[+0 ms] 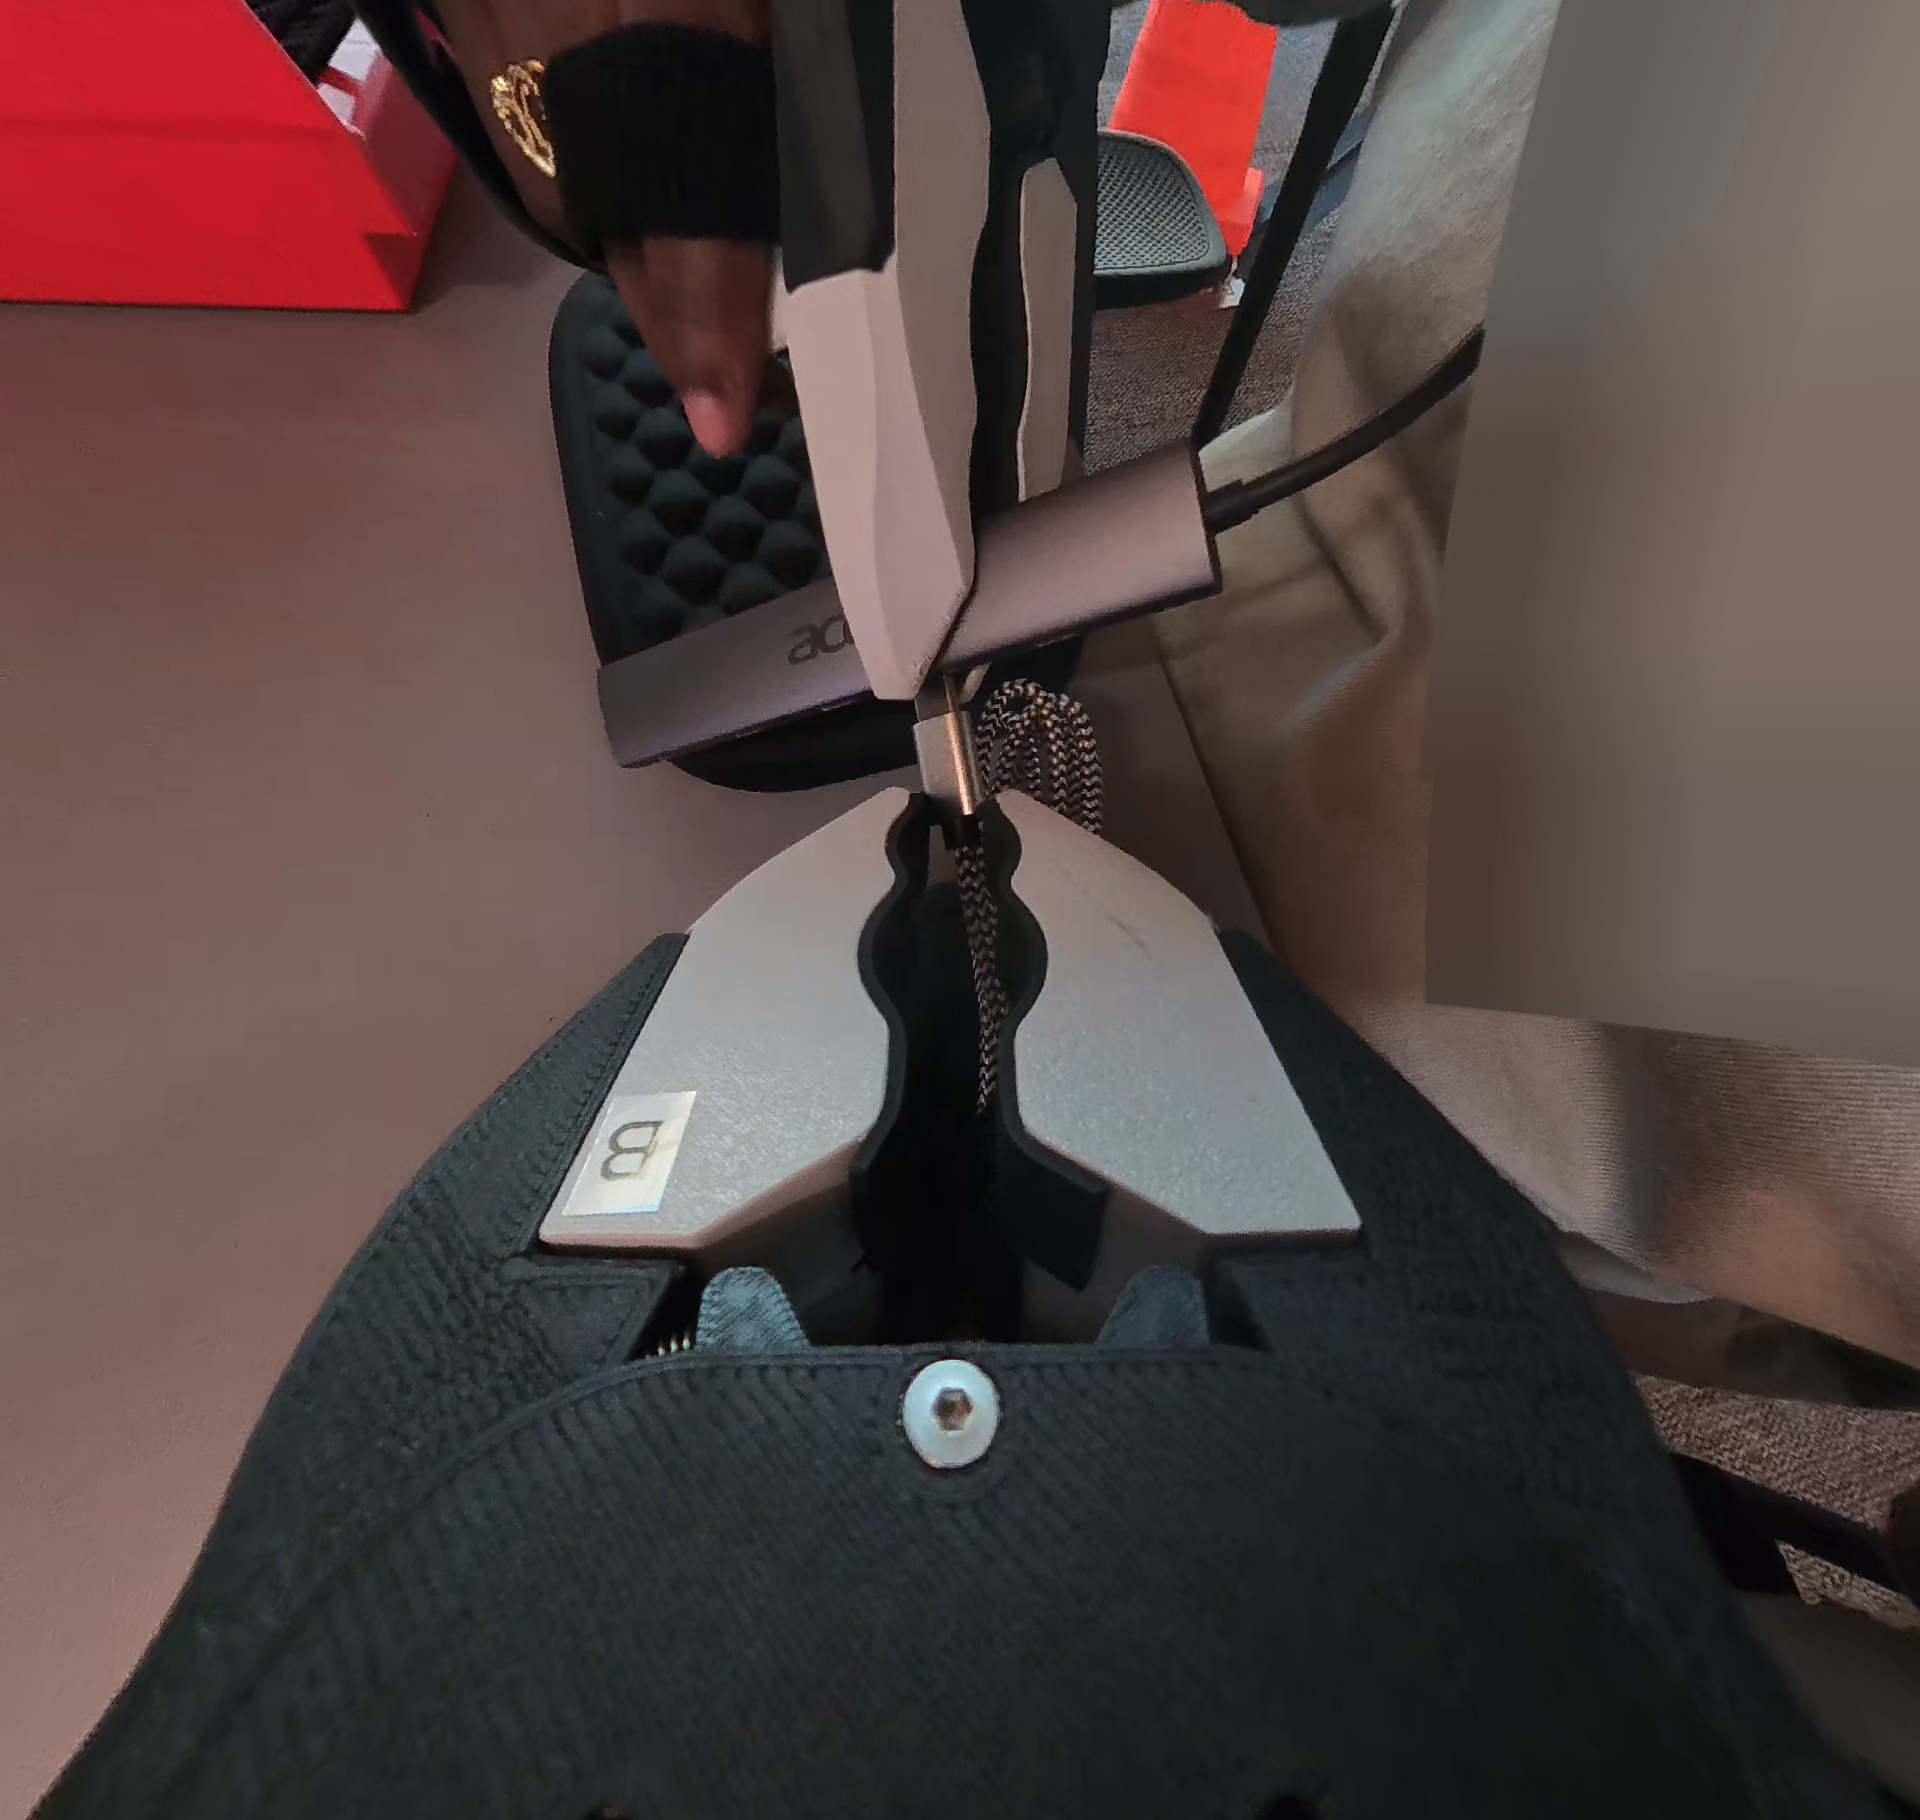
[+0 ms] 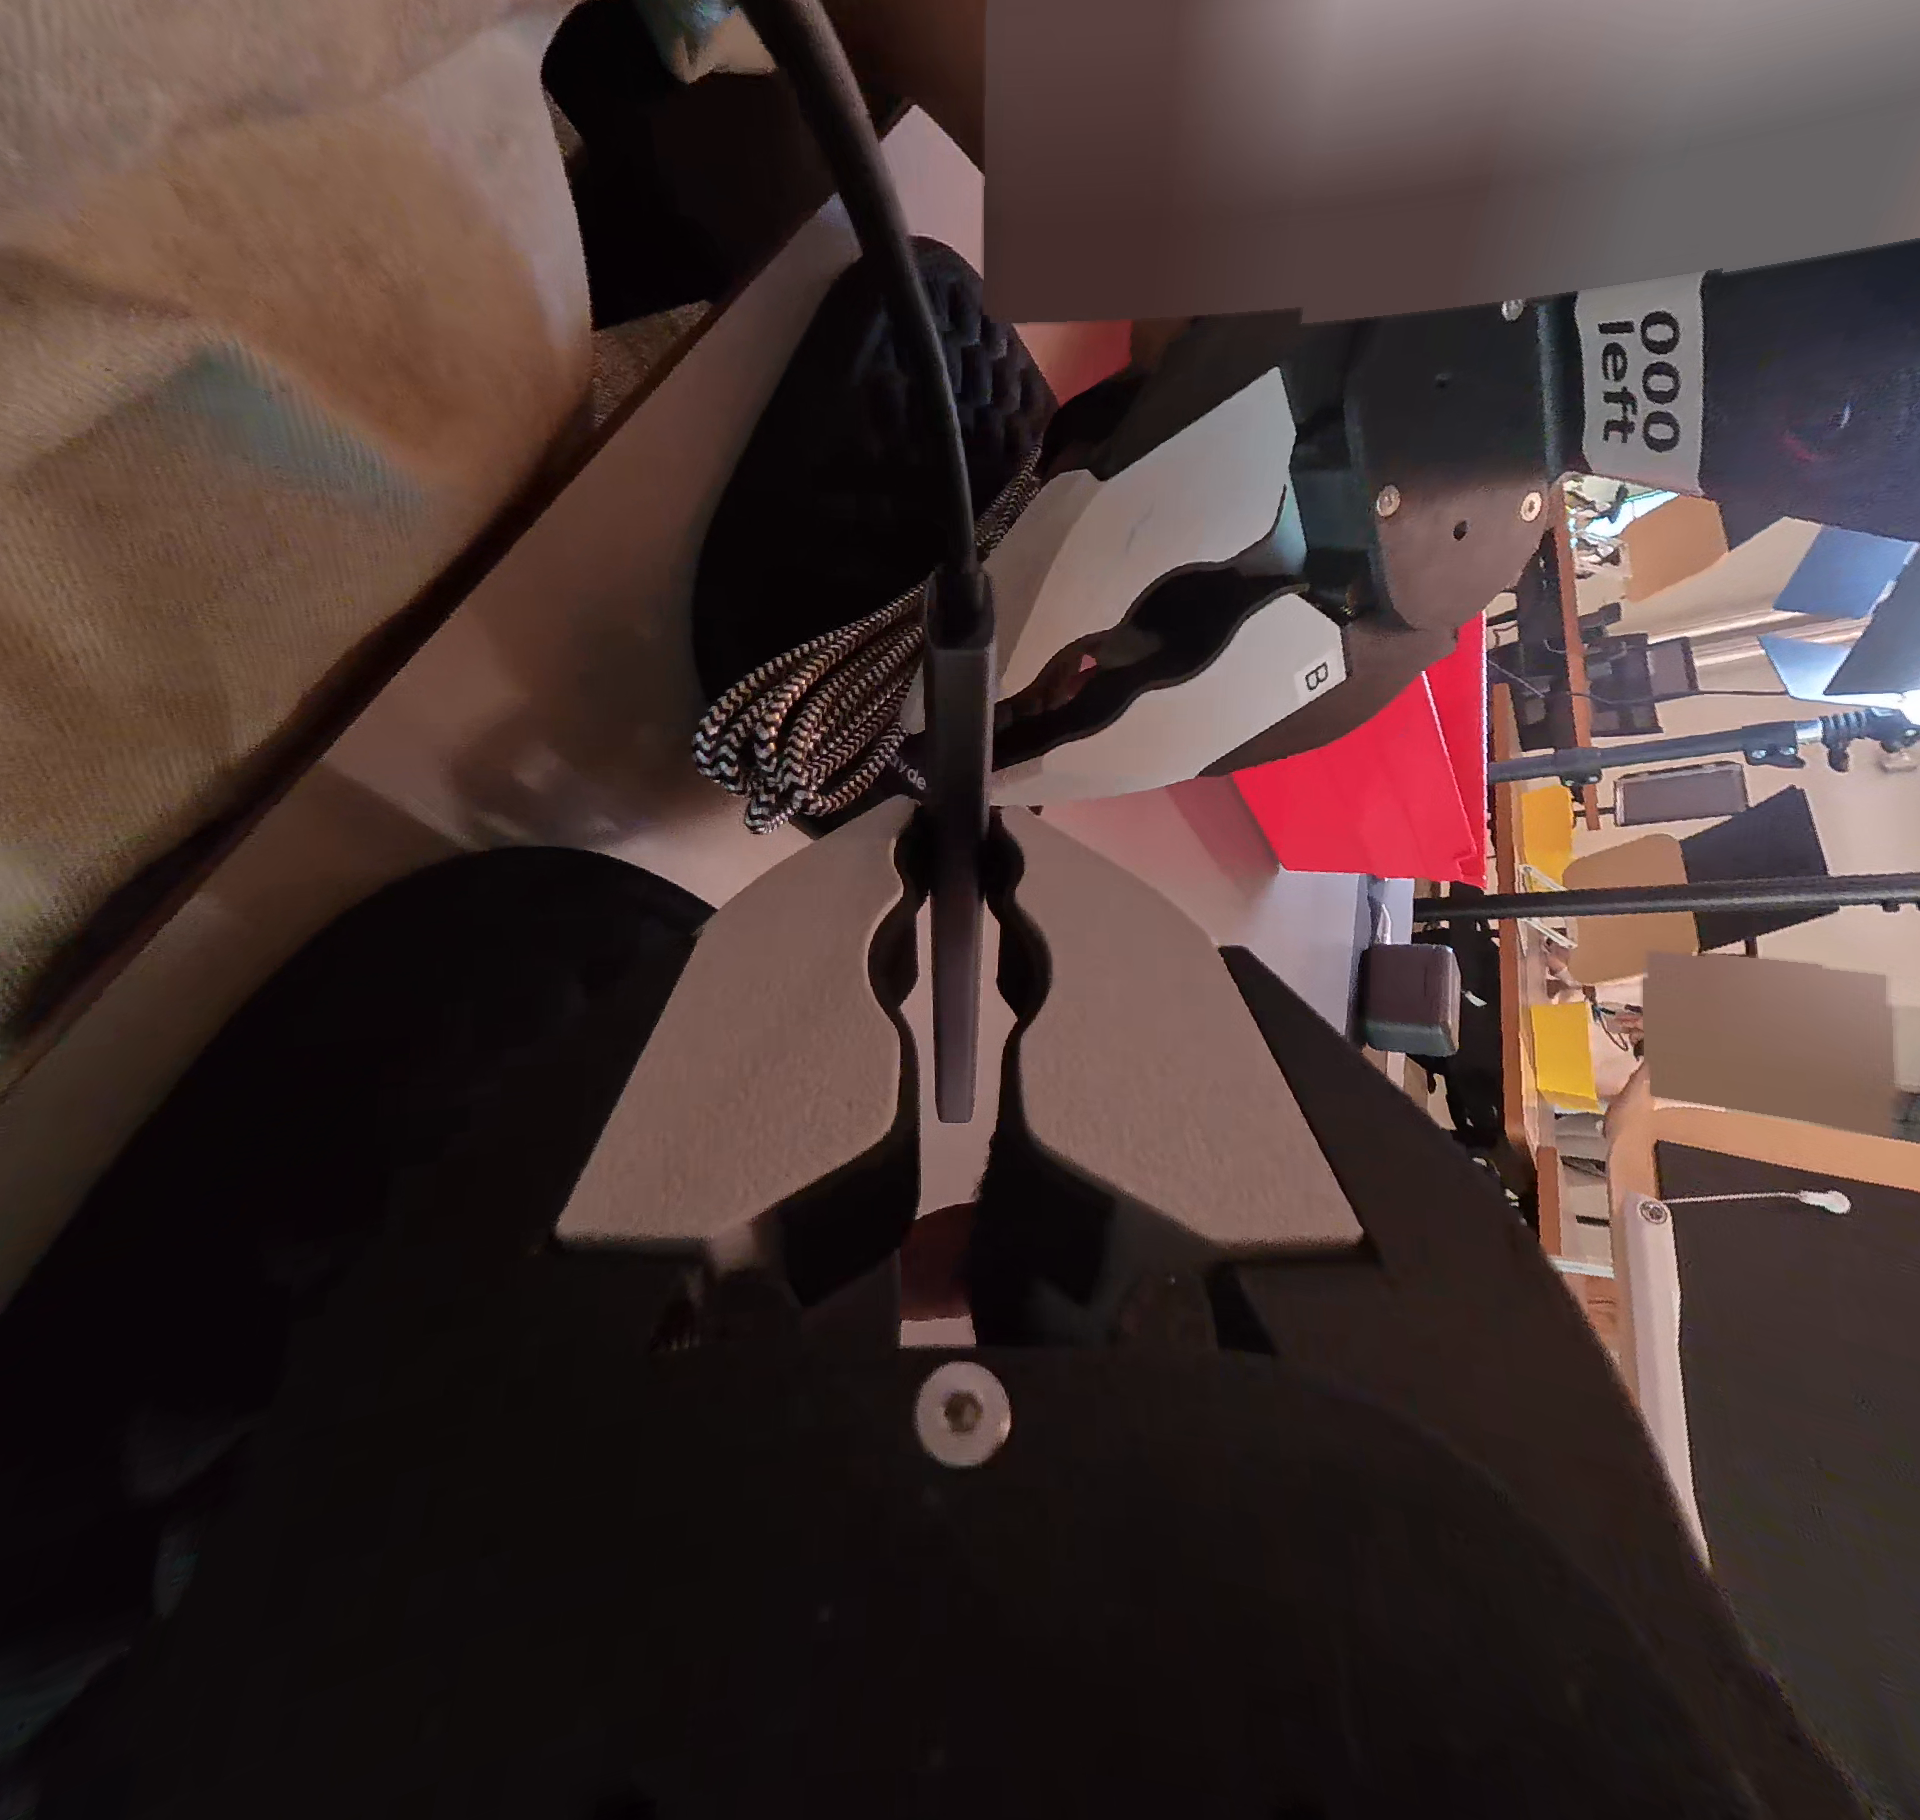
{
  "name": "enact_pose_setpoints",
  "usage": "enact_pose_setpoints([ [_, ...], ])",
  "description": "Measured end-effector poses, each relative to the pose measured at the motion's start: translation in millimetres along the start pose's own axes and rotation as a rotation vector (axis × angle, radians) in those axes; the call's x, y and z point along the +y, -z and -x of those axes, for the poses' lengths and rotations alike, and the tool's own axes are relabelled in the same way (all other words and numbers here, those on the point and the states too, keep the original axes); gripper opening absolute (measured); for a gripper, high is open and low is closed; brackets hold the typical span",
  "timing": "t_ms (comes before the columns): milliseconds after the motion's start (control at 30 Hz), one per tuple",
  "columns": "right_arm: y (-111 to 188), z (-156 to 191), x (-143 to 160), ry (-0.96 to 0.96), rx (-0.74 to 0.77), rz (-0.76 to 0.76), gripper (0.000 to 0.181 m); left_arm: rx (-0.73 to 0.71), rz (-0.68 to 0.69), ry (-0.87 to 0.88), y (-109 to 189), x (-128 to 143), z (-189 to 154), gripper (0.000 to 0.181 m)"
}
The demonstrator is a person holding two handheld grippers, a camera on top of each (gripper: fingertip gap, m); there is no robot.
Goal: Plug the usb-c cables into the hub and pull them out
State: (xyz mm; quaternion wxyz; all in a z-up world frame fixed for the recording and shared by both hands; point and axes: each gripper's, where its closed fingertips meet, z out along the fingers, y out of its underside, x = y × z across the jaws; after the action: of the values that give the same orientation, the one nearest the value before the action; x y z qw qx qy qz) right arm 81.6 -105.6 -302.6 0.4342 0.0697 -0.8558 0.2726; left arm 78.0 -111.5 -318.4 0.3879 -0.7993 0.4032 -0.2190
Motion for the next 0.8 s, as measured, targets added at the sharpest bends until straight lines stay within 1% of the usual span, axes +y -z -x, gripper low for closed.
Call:
enact_pose_setpoints([
  [167, 0.5, 0.7, -1.0, 0.016, -0.012, -0.007, 0.009, 0.013, -0.016, -0.020, 0.7, -1.5, -2.2, 0.008],
  [533, -1.3, -2.9, -4.6, -0.017, 0.031, -0.034, 0.009, -0.003, -0.057, -0.023, 2.8, -5.7, -2.1, 0.008],
  [800, -4.1, 0.6, -4.8, -0.019, 0.020, -0.014, 0.009, 0.012, -0.072, 0.021, 1.4, -4.8, -3.1, 0.007],
])
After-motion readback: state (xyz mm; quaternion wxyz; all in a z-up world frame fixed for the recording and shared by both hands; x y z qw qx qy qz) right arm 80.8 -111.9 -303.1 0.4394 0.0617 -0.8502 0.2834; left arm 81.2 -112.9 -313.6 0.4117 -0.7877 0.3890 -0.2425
